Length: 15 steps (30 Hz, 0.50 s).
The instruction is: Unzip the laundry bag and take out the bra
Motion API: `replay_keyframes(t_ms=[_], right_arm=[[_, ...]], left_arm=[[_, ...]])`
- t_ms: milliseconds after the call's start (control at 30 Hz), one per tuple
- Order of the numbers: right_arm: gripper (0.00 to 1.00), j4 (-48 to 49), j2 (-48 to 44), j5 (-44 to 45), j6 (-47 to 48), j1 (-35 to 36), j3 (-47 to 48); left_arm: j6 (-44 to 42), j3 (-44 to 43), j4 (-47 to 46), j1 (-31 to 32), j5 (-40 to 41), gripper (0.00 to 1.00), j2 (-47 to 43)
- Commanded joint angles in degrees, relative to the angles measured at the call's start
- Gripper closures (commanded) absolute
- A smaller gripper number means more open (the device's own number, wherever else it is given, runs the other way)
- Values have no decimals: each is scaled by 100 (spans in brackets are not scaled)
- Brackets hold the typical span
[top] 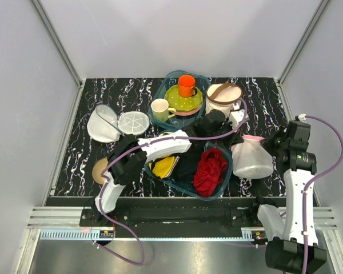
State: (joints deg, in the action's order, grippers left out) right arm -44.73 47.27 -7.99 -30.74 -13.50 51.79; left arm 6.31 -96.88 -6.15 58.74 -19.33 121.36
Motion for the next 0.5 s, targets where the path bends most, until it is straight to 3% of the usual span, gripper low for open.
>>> replay_keyframes(t_ms=[0,200,467], right_arm=[[100,-27,-24,965,121,-13,297],[100,8,-60,1493,42,-30,472],[100,8,116,1792,59,-30,1070]], left_arm=[[125,230,-747,-372,-158,100,-719],[38,503,-958,-556,-176,100,-1096],[696,1057,-1968,-750,-475,100,-1606]])
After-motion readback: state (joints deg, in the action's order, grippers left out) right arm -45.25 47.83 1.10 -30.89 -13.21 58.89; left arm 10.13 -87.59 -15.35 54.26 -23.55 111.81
